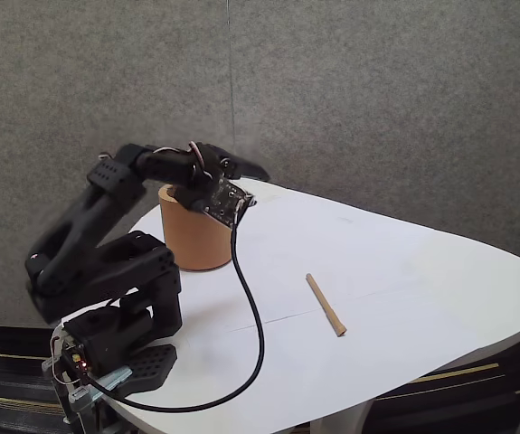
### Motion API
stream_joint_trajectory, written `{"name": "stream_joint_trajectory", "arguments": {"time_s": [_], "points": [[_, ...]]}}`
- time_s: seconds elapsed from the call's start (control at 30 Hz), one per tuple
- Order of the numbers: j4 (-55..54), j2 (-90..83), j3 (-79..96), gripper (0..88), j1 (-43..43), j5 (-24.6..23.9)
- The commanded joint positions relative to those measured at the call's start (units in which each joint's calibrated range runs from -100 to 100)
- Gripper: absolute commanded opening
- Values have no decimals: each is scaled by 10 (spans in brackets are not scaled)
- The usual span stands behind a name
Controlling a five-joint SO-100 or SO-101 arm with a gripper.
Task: Grab the pen and put it in the pen holder.
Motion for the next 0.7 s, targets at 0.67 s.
{"name": "stream_joint_trajectory", "arguments": {"time_s": [0.67], "points": [[-2, 625, -382, 168, 180, 4]]}}
